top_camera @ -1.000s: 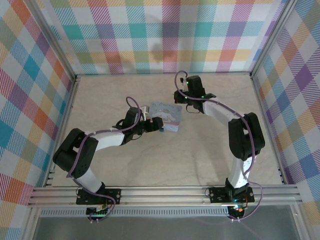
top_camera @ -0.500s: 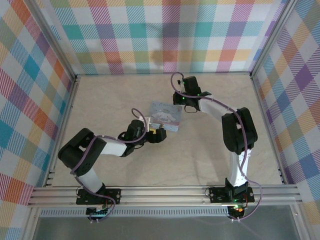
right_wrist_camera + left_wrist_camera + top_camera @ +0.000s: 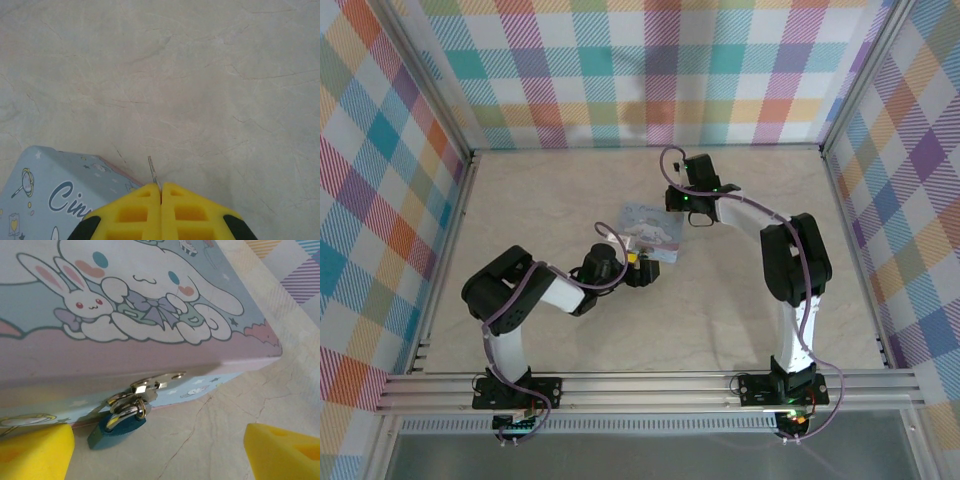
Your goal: Unlock a padlock with a key
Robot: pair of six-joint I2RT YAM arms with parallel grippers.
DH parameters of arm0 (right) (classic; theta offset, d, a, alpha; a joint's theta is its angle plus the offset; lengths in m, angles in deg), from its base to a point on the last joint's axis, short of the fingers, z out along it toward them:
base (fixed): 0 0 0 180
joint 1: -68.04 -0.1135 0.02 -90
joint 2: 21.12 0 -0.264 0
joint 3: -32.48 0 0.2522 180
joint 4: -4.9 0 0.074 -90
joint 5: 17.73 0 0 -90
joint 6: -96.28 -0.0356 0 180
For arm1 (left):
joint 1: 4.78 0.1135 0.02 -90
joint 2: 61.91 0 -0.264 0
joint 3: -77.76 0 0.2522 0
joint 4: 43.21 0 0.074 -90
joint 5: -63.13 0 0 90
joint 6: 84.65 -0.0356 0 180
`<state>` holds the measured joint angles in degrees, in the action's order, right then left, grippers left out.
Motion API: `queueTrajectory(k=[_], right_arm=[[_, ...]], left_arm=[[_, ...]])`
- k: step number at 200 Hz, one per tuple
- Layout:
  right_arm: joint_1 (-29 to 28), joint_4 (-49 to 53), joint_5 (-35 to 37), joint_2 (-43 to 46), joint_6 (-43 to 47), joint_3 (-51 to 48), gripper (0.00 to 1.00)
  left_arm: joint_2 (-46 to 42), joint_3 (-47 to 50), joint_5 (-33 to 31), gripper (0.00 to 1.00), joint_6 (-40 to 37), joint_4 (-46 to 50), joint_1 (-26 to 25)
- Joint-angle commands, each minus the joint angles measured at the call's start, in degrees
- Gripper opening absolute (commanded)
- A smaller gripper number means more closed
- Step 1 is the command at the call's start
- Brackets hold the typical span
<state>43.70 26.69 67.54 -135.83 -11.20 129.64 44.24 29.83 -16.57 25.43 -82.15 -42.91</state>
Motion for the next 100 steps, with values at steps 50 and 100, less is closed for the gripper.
queueTrajectory(k=[50, 100], right_arm=[[0.26, -0.91, -1.77, -0.84, -0.19, -0.48, 0.00], [0.20, -1.28, -1.46, 0.02, -0.22, -1.31, 0.00]], left_arm=[[1.54, -4.41, 10.03, 0.69, -2.04, -0.24, -1.24], [2.94, -4.50, 11.71, 0.67, 0.16, -2.58, -1.25]])
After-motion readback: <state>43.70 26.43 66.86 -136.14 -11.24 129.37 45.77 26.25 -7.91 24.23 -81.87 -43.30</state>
